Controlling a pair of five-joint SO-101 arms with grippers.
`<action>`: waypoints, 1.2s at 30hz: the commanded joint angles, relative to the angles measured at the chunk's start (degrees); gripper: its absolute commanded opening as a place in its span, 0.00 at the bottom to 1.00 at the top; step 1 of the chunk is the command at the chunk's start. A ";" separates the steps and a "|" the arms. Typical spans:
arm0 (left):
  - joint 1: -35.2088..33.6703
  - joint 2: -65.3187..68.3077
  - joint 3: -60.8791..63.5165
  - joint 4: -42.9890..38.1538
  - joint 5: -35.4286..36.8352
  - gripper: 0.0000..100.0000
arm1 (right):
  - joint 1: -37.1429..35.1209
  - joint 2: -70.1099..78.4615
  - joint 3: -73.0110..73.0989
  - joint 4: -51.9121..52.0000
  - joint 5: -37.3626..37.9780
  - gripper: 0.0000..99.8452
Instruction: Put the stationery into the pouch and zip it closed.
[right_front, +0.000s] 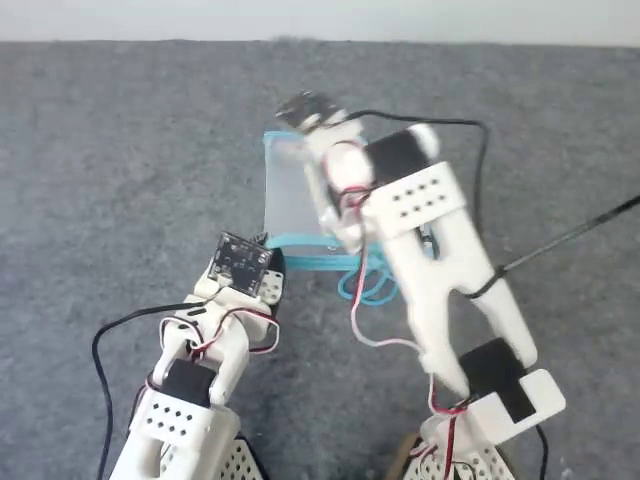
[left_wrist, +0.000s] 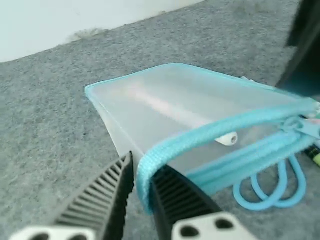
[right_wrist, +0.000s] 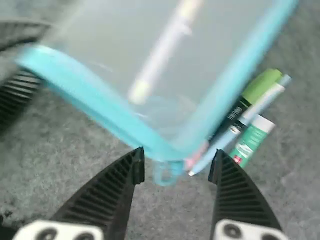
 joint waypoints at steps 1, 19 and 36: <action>-2.81 -0.09 -3.21 -0.26 0.97 0.01 | 5.85 -6.73 -0.70 1.98 1.32 0.21; -3.87 -0.09 -3.03 -0.18 0.97 0.01 | 23.34 -7.25 38.59 -27.21 4.92 0.21; -3.69 -0.09 -3.03 0.00 0.97 0.01 | 25.45 9.10 34.55 -35.65 6.59 0.21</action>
